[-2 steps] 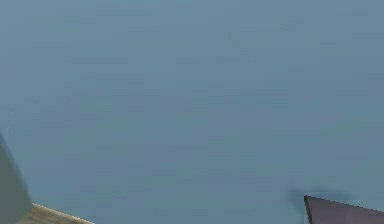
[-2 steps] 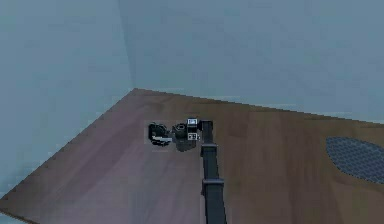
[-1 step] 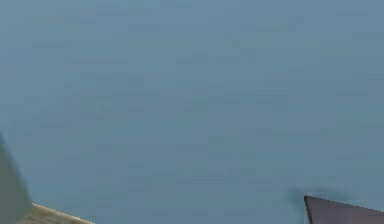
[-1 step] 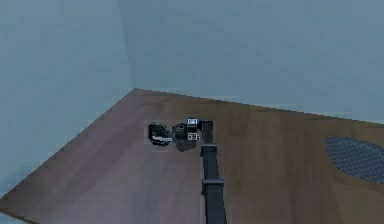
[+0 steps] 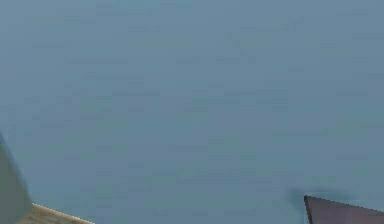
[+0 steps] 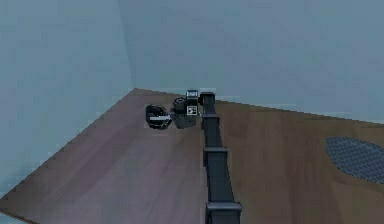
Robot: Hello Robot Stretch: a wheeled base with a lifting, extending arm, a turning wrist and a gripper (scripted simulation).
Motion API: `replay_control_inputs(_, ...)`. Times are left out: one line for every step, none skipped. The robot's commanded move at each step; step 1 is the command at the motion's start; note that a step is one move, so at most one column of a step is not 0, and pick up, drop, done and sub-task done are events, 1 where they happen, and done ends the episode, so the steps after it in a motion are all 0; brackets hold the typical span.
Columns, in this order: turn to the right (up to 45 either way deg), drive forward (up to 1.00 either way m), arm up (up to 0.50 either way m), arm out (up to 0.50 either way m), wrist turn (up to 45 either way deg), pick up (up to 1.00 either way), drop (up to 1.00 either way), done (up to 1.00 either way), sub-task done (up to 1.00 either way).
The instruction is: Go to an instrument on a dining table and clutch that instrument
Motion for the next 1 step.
replay_control_inputs(0.0,0.00,0.00,0.00,0.0,0.00,0.00,1.00,0.00)
